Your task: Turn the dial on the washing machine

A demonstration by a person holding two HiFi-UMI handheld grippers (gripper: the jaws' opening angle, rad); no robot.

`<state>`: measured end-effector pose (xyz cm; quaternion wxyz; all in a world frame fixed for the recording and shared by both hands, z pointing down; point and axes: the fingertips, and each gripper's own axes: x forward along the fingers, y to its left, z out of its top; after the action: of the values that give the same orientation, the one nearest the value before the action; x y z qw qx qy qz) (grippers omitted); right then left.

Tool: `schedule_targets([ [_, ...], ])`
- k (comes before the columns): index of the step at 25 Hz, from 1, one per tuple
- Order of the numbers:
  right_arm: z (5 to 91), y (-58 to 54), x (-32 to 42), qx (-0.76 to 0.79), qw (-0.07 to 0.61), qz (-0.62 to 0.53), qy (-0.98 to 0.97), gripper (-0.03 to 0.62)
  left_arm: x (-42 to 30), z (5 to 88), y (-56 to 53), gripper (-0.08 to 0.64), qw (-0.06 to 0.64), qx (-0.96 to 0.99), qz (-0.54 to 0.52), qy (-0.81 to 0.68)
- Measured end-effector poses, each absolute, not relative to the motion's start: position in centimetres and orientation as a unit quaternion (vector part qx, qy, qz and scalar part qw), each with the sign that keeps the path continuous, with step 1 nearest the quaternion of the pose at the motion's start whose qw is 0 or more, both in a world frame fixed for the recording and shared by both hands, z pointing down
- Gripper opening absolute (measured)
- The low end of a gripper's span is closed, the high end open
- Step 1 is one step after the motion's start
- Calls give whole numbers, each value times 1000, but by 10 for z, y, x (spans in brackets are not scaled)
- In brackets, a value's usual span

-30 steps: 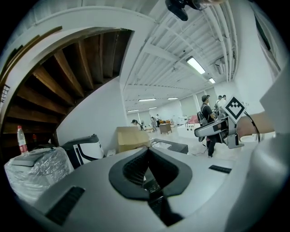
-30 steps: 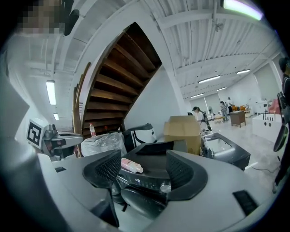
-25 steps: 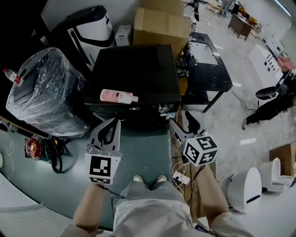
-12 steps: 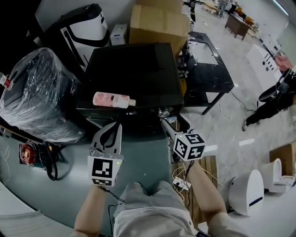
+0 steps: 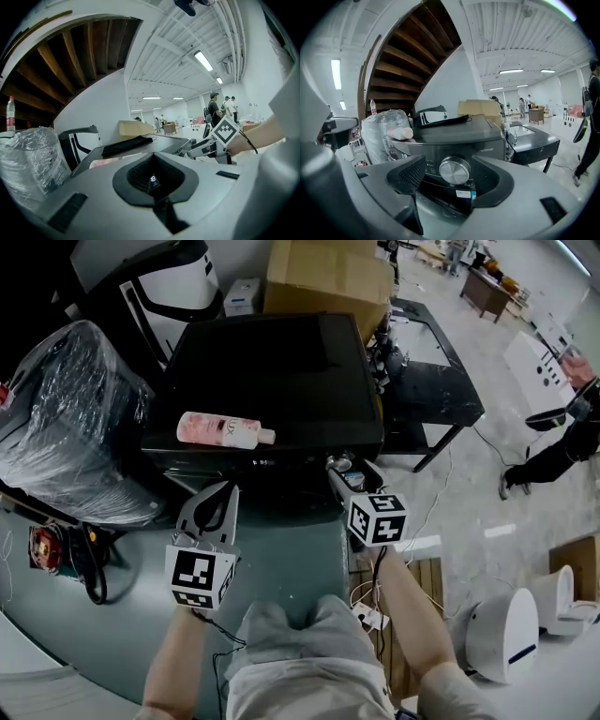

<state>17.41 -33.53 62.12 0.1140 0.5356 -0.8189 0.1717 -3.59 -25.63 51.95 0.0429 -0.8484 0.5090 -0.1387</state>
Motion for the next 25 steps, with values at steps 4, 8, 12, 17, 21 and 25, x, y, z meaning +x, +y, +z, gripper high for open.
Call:
schedule_targets([
  [4, 644, -346, 173, 532, 120, 184, -818, 314, -39, 542, -263, 18, 42, -845, -148, 513],
  [8, 653, -354, 172, 554, 95, 194, -804, 297, -41, 556, -266, 18, 28, -846, -147, 511],
  [12, 656, -357, 175, 576, 102, 192, -788, 290, -43, 556, -263, 18, 24, -849, -147, 506],
  [17, 655, -359, 172, 589, 171, 121, -781, 267, -49, 552, -264, 19, 24, -849, -148, 507],
  [21, 655, -357, 168, 584, 221, 73, -777, 264, -49, 553, -261, 18, 21, -849, -157, 504],
  [25, 648, -356, 160, 578, 273, 4, -769, 264, -50, 550, -257, 18, 16, -851, -156, 502],
])
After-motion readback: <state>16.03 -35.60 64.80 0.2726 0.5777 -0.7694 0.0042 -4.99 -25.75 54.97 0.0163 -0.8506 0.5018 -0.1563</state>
